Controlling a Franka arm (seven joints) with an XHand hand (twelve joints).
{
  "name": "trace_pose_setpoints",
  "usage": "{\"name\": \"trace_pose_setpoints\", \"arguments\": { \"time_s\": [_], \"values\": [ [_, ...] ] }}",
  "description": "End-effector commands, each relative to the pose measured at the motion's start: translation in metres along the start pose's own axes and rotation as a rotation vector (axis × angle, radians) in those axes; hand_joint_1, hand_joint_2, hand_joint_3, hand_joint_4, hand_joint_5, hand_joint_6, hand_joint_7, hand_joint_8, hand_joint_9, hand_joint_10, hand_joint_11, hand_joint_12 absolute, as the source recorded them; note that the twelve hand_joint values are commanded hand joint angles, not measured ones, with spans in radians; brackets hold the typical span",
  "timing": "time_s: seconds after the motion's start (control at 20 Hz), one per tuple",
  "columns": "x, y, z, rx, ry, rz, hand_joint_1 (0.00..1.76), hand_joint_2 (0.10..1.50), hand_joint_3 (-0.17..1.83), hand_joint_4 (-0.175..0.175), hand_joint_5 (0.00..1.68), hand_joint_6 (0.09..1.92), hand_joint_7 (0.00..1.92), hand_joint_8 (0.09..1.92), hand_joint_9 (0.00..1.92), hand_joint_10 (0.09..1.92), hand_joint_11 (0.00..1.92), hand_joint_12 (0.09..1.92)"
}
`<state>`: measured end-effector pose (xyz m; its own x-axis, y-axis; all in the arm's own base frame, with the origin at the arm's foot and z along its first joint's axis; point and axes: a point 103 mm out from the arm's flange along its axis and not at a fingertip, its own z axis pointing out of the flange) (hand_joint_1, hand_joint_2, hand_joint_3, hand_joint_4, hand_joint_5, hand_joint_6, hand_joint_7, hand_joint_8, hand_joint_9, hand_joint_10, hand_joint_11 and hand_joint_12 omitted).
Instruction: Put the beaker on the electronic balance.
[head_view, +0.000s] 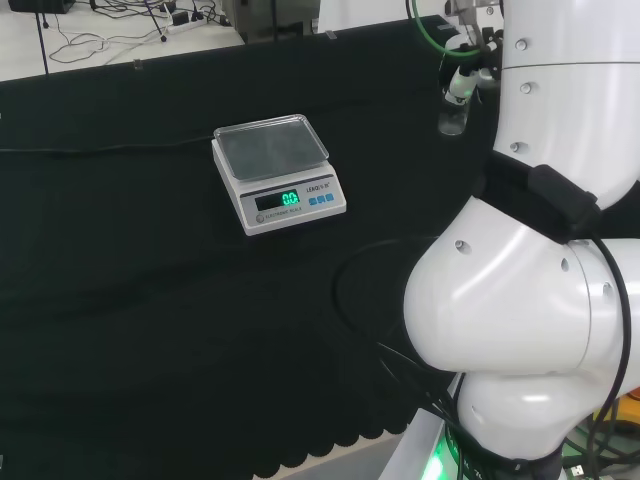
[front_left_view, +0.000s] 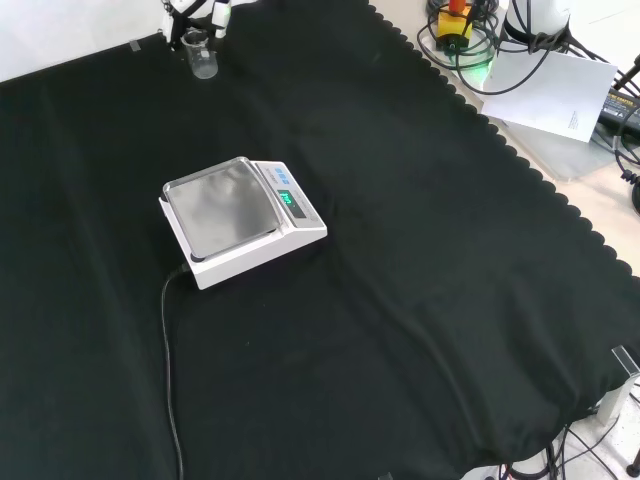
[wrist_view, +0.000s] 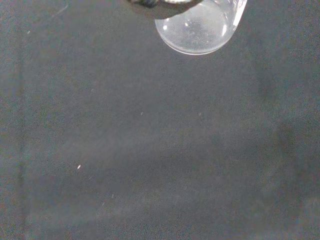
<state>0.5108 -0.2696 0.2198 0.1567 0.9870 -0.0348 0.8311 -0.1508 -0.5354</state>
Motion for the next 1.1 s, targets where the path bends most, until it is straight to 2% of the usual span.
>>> {"name": "trace_pose_setpoints", "arguments": {
  "time_s": [0.05,0.35,0.65,0.9,1.1],
  "values": [
    [0.006,-0.023,-0.017,-0.034,-0.014,-0.055,1.15,1.15,-0.01,-0.175,0.92,1.1,0.83,0.89,1.04,0.74,1.08,0.8],
    [0.017,-0.036,-0.027,-0.062,-0.032,-0.067,1.15,1.15,-0.01,-0.175,0.92,1.1,0.83,0.89,1.04,0.74,1.08,0.8],
    [0.038,-0.044,-0.039,-0.086,-0.049,-0.086,1.15,1.15,-0.01,-0.175,0.92,1.1,0.84,0.89,1.04,0.75,1.08,0.8],
    [0.069,-0.042,-0.043,-0.091,-0.07,-0.134,1.15,1.15,-0.01,-0.175,0.92,1.1,0.84,0.89,1.04,0.75,1.08,0.8],
    [0.101,-0.036,-0.044,-0.084,-0.117,-0.177,1.15,1.15,-0.01,-0.175,0.92,1.1,0.84,0.89,1.04,0.76,1.08,0.8]
  ]
}}
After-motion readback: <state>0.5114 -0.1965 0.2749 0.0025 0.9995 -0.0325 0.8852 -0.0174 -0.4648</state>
